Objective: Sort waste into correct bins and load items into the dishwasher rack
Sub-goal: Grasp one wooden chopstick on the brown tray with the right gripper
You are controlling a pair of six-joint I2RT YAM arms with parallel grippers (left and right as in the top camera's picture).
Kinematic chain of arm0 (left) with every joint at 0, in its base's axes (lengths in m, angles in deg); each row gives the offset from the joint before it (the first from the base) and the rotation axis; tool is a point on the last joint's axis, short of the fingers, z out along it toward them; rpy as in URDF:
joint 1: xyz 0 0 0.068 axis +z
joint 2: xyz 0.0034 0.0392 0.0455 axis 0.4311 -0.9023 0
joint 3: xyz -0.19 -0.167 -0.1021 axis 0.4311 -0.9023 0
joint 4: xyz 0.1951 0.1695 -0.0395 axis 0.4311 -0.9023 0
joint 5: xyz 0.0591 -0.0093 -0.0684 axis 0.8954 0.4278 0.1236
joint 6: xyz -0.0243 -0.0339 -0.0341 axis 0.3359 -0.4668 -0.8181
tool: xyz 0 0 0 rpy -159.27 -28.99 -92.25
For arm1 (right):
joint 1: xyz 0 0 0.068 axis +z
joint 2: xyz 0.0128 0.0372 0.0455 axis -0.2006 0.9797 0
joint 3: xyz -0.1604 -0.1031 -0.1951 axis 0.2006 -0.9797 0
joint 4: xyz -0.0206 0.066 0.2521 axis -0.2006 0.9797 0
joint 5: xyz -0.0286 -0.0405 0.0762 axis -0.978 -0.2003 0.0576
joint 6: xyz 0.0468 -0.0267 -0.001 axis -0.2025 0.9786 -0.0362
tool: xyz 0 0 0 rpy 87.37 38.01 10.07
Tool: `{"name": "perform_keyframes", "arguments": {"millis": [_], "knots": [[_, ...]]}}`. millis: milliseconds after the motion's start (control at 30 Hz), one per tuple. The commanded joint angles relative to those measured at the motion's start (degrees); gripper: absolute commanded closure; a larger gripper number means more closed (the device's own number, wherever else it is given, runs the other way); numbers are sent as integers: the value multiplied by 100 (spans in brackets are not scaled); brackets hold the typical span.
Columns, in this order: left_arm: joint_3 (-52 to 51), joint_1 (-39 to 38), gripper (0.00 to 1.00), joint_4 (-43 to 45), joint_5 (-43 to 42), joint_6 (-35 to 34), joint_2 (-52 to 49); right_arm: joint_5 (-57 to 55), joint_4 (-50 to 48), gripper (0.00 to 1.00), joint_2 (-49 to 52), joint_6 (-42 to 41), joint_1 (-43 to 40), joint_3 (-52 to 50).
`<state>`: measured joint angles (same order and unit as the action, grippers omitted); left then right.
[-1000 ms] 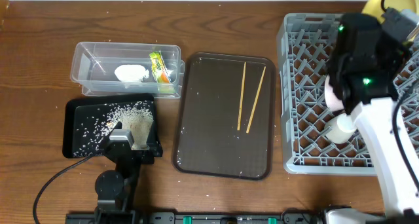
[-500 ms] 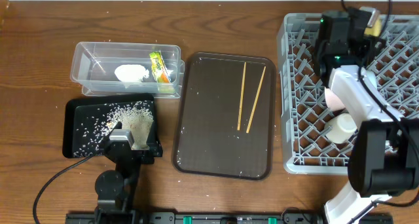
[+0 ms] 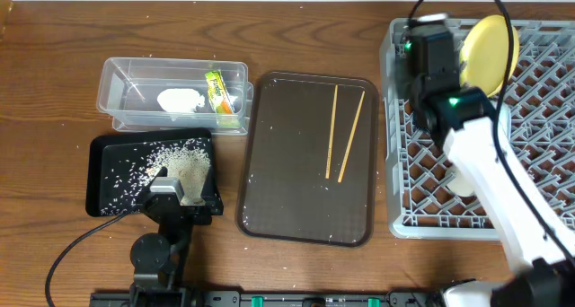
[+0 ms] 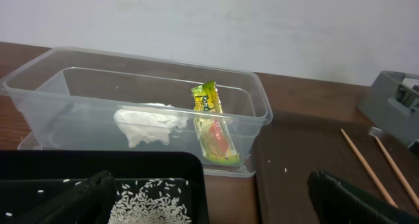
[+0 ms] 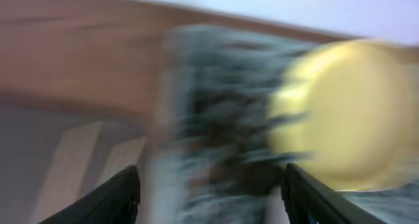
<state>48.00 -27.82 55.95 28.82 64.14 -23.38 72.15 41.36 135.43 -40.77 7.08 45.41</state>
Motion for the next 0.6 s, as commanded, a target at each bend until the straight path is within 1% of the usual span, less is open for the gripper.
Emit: {"name": "perform_keyframes", "arguments": {"millis": [0, 67, 167, 233, 300, 333, 433, 467, 567], "knots": [[-153, 28, 4, -66, -35, 74, 39, 2500, 492, 33, 208, -1185, 573, 9], [-153, 28, 4, -66, -35, 74, 39, 2221, 811, 32, 444, -1506, 927, 7], [-153, 28, 4, -68, -35, 74, 39, 1119, 1036, 34, 984, -2618, 1303, 7], [-153, 28, 4, -68, -35, 74, 39, 835, 881, 43, 1438, -2997, 1408, 7], [-153, 28, 4, -68, -35, 74, 39, 807, 693, 52, 1805, -3104, 1416, 7], [-153, 28, 4, -66, -35, 74, 39, 791, 608, 55, 1978, -3193, 1394, 7], [-153, 28, 4, -68, -35, 74, 39, 743, 393, 59, 2516, -3473, 1279, 7], [-153, 28, 4, -68, -35, 74, 39, 750, 343, 59, 2680, -3534, 1241, 7], [-153, 28, 4, -66, -35, 74, 39, 966, 258, 67, 2999, -3534, 1207, 7]]}}
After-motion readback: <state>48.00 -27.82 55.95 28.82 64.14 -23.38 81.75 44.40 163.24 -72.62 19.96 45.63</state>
